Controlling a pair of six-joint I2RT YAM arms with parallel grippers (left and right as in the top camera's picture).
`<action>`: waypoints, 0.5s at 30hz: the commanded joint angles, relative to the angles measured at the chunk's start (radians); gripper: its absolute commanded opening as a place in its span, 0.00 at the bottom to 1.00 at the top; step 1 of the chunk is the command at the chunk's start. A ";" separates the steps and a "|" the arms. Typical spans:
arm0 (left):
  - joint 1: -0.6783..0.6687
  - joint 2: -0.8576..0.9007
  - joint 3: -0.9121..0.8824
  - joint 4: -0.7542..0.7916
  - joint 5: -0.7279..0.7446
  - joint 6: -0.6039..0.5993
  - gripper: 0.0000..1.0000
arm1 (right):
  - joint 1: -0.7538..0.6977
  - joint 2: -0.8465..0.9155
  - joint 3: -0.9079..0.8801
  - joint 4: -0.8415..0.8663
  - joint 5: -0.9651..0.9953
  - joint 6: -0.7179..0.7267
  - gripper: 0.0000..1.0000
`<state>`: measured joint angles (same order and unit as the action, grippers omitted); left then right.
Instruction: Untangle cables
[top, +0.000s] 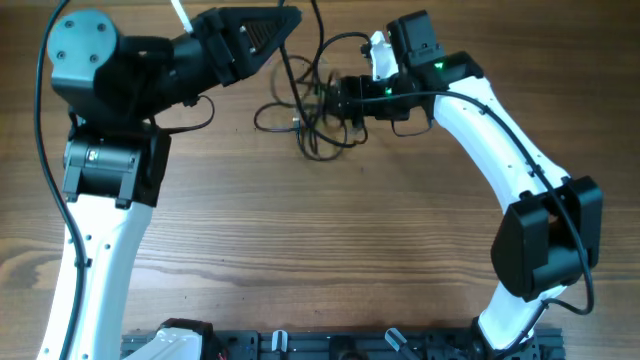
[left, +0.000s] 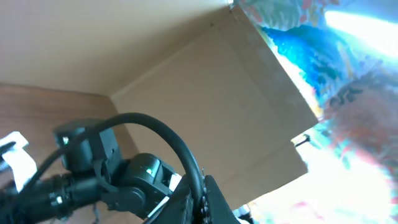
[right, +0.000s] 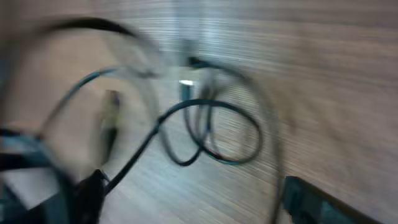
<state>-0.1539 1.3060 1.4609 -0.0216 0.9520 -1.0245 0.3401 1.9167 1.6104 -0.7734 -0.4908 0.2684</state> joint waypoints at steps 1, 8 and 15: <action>0.008 -0.016 0.019 0.004 -0.010 -0.064 0.04 | -0.036 0.006 0.000 0.024 -0.246 -0.123 1.00; 0.008 -0.011 0.018 -0.393 -0.025 0.292 0.04 | -0.158 -0.100 0.000 0.034 -0.372 -0.133 1.00; 0.004 -0.008 0.018 -0.820 -0.386 0.709 0.04 | -0.173 -0.131 0.000 0.022 -0.352 -0.084 0.99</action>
<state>-0.1539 1.3056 1.4738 -0.7658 0.7925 -0.5568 0.1413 1.7996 1.6100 -0.7467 -0.8272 0.1661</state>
